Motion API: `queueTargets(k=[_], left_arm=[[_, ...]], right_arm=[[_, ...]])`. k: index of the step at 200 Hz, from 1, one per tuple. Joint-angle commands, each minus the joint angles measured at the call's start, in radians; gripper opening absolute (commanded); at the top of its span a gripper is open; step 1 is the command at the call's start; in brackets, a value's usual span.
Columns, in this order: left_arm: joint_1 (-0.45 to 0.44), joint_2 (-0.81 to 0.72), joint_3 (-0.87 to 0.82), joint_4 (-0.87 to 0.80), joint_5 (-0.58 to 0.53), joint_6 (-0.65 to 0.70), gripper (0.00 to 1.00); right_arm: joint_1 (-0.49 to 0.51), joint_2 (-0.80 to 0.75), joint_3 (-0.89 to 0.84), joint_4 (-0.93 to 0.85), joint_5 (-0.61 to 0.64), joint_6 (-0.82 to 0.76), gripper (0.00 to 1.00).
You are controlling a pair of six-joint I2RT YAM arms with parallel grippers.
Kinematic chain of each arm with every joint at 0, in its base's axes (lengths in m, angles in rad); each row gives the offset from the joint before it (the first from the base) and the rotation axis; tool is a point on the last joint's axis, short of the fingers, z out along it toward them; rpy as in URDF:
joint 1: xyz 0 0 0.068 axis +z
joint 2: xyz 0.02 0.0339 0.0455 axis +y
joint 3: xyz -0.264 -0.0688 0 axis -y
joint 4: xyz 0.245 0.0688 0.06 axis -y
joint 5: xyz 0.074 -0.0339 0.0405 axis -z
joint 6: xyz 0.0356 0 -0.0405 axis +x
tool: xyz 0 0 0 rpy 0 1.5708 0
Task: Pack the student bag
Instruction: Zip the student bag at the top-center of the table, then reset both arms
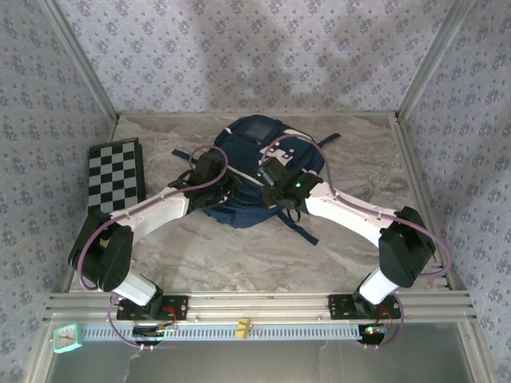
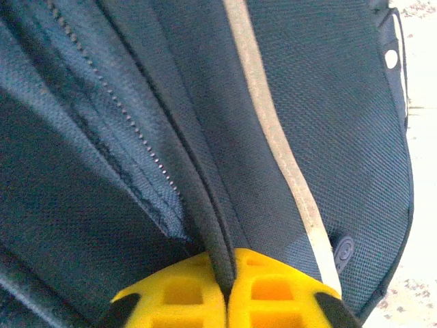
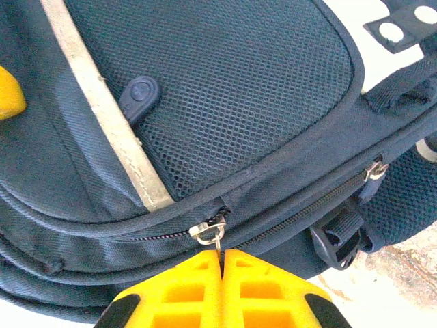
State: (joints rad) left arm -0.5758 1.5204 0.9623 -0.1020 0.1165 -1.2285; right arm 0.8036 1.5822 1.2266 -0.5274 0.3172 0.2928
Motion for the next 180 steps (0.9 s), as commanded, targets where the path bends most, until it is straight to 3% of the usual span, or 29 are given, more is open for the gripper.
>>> queueTargets(k=[1,13,34,51,73,101,129,174,180], left_arm=[[0.033,-0.029,0.028,-0.049,-0.052,0.111,0.36],[0.037,-0.074,0.005,-0.069,-0.067,0.144,0.53],[0.067,-0.166,-0.007,-0.119,-0.029,0.241,0.78],[0.079,-0.252,0.023,-0.277,-0.167,0.354,0.98],[0.172,-0.377,-0.021,-0.354,-0.402,0.47,1.0],[0.374,-0.439,-0.175,-0.205,-0.676,0.713,1.0],[0.573,-0.371,-0.319,0.086,-0.585,0.933,1.0],[0.613,-0.213,-0.493,0.507,-0.465,1.057,1.0],[0.613,-0.192,-0.502,0.546,-0.445,1.064,1.0]], right_arm=[[-0.017,-0.051,0.031,-0.124,-0.017,-0.024,0.19],[-0.032,-0.099,0.026,-0.119,-0.054,-0.01,0.39],[-0.091,-0.211,-0.02,-0.09,-0.07,0.013,0.64],[-0.184,-0.288,-0.096,-0.065,0.018,0.051,0.82],[-0.357,-0.375,-0.23,0.046,0.155,0.108,0.98],[-0.573,-0.413,-0.426,0.284,0.331,0.066,1.0],[-0.724,-0.353,-0.582,0.575,0.324,-0.018,1.0],[-0.799,-0.171,-0.749,1.064,0.096,-0.212,1.0],[-0.803,-0.165,-0.732,1.055,0.061,-0.197,1.0]])
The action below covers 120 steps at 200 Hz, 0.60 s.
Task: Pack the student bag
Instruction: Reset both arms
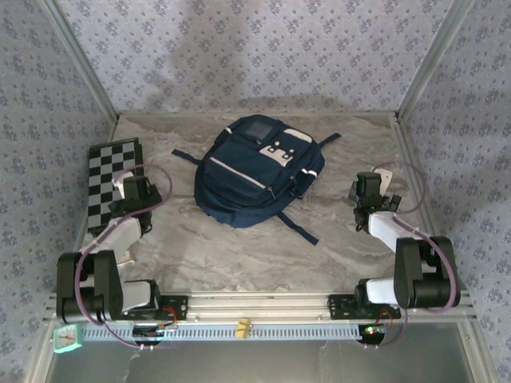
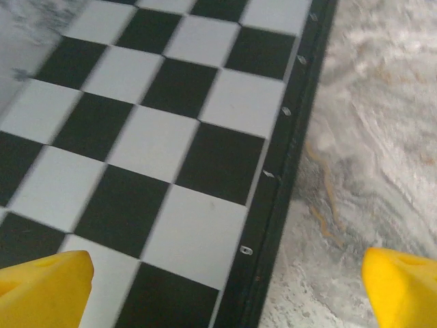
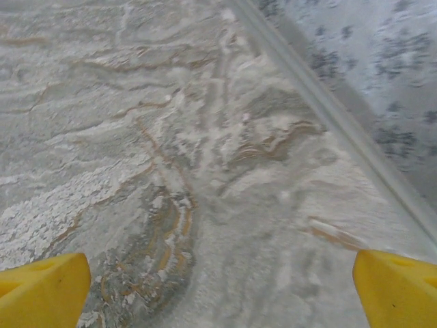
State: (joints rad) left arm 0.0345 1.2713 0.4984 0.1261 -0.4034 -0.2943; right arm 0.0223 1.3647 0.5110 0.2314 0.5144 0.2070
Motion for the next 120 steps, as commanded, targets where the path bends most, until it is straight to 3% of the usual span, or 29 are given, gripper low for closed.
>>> queueTargets(k=[1,14,41,69,75,83,90,120], left_arm=[[0.002,0.062,-0.04,0.323,0.078,0.133,1.0],[-0.002,0.09,-0.014,0.314,0.114,0.158,1.0],[-0.018,0.13,-0.054,0.514,0.201,0.21,1.0],[-0.038,0.244,-0.121,0.75,0.309,0.278,1.0],[-0.05,0.271,-0.132,0.8,0.311,0.296,1.0],[-0.061,0.268,-0.118,0.754,0.286,0.297,1.0],[-0.051,0.258,-0.091,0.684,0.275,0.275,1.0],[-0.029,0.262,-0.093,0.699,0.289,0.256,1.0]], right_arm=[[-0.022,0.054,-0.013,0.282,-0.146,-0.099,1.0],[-0.036,0.081,-0.006,0.331,-0.241,-0.158,1.0],[-0.027,0.128,-0.031,0.405,-0.341,-0.214,1.0],[-0.015,0.177,-0.155,0.685,-0.415,-0.262,1.0],[-0.013,0.18,-0.15,0.667,-0.419,-0.254,1.0],[-0.041,0.156,-0.112,0.547,-0.452,-0.227,1.0],[-0.059,0.16,-0.119,0.59,-0.469,-0.224,1.0],[-0.04,0.158,-0.123,0.586,-0.432,-0.23,1.0]])
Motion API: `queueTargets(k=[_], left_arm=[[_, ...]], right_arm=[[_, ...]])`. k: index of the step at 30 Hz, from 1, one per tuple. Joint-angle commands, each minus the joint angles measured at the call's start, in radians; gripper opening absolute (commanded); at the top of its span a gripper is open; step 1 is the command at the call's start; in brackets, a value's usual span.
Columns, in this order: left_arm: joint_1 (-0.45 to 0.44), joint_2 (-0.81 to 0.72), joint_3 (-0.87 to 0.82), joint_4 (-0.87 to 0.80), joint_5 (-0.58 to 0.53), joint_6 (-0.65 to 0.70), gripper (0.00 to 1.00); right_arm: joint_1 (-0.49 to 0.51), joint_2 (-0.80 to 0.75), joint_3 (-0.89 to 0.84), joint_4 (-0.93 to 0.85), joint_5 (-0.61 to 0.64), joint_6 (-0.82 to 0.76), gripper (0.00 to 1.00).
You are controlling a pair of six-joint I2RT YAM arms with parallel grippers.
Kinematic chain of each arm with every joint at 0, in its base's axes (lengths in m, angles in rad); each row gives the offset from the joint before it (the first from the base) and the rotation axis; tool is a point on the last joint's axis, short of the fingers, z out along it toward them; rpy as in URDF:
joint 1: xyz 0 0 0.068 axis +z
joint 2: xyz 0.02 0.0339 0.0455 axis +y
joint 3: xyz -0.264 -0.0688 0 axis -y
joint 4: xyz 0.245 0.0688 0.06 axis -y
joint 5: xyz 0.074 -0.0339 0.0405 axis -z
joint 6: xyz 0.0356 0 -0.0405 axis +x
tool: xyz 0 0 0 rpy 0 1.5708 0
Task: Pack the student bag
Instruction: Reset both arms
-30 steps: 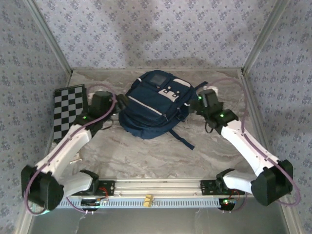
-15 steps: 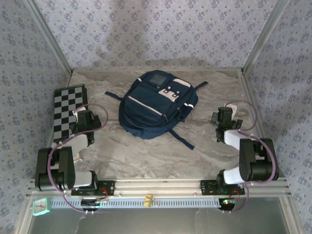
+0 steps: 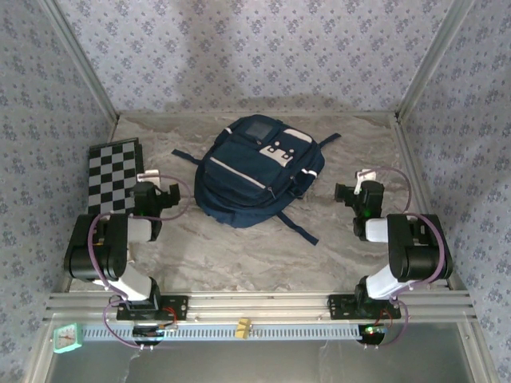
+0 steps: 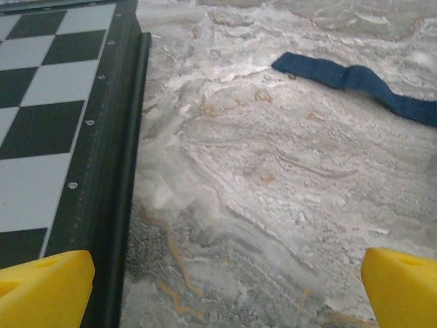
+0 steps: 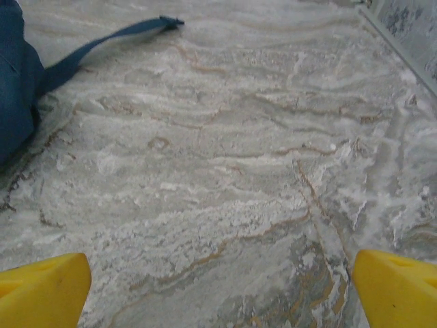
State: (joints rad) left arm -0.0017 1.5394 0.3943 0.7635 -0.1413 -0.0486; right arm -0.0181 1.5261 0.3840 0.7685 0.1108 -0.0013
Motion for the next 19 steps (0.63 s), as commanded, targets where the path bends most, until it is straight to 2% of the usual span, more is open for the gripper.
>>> queueTargets(k=[1,19], left_arm=[[0.006,-0.006,0.011,0.058,0.027,0.009,1.0],[0.006,-0.005,0.017,0.053,0.045,0.015,1.0]], right_arm=[[0.001,-0.004,0.005,0.048,-0.03,-0.022,1.0],[-0.002,-0.002,0.004,0.052,-0.036,-0.022,1.0]])
